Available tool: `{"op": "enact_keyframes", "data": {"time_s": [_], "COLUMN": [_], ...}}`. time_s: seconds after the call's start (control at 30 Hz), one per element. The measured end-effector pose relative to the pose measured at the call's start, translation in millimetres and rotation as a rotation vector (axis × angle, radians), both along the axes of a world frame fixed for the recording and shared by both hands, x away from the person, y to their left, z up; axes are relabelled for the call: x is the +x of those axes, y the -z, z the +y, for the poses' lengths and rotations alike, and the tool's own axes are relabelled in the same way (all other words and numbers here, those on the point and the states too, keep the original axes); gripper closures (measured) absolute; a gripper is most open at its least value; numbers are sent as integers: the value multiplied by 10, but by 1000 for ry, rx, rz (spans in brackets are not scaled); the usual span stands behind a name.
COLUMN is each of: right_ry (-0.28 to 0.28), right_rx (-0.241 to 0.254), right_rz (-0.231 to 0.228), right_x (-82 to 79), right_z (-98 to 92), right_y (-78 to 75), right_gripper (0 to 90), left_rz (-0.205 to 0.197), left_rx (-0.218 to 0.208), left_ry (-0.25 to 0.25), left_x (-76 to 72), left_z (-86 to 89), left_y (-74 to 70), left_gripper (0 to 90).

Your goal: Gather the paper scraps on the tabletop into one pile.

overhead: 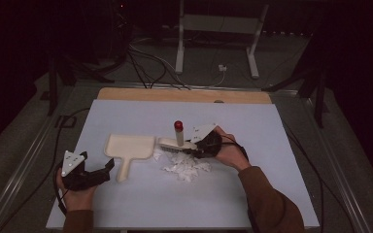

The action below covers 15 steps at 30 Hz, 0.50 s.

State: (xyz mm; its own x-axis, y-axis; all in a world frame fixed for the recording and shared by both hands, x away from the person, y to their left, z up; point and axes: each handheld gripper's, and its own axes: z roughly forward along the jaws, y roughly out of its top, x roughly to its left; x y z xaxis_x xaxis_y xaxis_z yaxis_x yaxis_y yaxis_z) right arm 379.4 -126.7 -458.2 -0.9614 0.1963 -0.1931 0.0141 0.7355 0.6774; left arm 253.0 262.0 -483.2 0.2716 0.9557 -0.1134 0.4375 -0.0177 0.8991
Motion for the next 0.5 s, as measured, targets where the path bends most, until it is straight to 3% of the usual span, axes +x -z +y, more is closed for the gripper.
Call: {"op": "enact_keyframes", "data": {"time_s": [0.13, 0.23, 0.37, 0.5], "right_ry": [9, 36, 86, 110], "right_rx": [-4, 26, 103, 126], "right_rz": [-5, -13, -4, -19], "right_x": [-9, -5, 26, 41], "right_z": [-102, -162, -242, -294], "right_y": [-40, -74, -131, -170], "right_gripper": [677, 677, 677, 677], "left_rz": [2, 2, 2, 0], "left_rx": [0, 1, -1, -6], "left_ry": [0, 1, 0, -5], "left_x": [3, 3, 2, 1], "left_z": [-2, -4, -1, 8], "left_y": [3, 4, 4, 3], "left_gripper": [6, 6, 6, 6]}}
